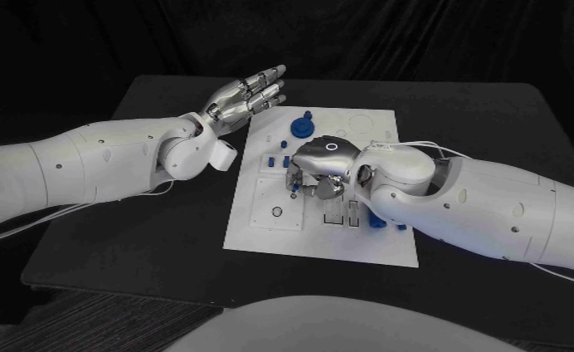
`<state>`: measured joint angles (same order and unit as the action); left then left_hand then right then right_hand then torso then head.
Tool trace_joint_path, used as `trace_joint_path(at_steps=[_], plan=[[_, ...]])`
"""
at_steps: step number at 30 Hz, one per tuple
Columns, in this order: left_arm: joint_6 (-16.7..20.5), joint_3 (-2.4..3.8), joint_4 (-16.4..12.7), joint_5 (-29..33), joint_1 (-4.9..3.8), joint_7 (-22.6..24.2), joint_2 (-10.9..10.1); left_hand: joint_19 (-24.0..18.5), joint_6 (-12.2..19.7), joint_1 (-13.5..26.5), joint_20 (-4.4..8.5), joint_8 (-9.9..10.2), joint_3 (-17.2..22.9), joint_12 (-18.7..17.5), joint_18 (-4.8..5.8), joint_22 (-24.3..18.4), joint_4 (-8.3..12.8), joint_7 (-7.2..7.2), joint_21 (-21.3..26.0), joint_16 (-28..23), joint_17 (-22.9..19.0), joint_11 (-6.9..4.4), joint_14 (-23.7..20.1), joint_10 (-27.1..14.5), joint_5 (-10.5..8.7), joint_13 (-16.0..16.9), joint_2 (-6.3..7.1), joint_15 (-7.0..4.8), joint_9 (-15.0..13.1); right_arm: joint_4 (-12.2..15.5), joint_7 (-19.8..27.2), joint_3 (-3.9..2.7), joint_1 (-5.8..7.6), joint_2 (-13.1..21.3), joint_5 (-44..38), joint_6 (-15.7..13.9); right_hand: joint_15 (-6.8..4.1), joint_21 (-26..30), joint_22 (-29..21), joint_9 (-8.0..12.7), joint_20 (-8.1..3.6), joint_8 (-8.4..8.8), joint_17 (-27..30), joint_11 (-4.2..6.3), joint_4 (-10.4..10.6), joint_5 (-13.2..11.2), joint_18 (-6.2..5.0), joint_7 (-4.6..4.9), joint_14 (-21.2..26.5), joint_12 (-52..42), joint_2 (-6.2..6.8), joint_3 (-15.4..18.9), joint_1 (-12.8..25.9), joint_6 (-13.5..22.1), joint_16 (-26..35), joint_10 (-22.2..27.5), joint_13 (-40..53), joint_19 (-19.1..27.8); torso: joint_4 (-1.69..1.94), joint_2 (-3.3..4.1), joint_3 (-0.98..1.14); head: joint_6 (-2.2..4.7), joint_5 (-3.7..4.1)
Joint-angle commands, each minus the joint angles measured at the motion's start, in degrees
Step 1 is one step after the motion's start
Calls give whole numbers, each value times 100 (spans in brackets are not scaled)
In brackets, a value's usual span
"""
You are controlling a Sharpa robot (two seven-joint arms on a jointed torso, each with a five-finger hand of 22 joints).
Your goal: Assemble the parts on the task board
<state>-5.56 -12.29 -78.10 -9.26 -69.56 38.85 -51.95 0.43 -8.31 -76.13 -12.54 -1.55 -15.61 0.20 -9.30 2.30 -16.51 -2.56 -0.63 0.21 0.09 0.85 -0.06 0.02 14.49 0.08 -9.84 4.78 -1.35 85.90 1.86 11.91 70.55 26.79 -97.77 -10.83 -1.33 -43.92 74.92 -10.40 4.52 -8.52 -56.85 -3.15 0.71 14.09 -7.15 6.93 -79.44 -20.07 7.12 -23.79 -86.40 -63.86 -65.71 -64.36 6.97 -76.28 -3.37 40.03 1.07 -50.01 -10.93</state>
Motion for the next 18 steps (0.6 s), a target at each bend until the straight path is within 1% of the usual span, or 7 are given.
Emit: trace_joint_path(at_steps=[1, 18], plan=[[-25, 5, 3, 53, 7, 597, 22, 8, -33, -58, -50, -16, 18, -15, -96, 5, 11, -16, 10, -21, -9, 8, 6, 11, 35, -3, 4, 57, -1, -16, -117, -2, -31, -15, -40, 113, 10, 23, 492, -6, 0, 23, 5, -16, -35, 22, -56, 17, -29, 33, 4, -11, 48, 23, 16, -20, 4, -32, 2, 1, -1, 1, -3], [-100, 5, 60, 53, 7, 570, 74, 16, -18, -127, -101, -11, 46, -15, -96, 23, 28, -21, 4, -21, -9, 17, 6, 12, 93, -3, -3, 106, 2, -26, -113, -2, -71, -29, -40, 153, 16, 60, 484, -1, 4, 39, 32, -23, -39, 25, -60, 25, -10, 48, 0, -14, 49, 32, 40, -14, 1, -16, 2, 0, -1, 1, -16]])
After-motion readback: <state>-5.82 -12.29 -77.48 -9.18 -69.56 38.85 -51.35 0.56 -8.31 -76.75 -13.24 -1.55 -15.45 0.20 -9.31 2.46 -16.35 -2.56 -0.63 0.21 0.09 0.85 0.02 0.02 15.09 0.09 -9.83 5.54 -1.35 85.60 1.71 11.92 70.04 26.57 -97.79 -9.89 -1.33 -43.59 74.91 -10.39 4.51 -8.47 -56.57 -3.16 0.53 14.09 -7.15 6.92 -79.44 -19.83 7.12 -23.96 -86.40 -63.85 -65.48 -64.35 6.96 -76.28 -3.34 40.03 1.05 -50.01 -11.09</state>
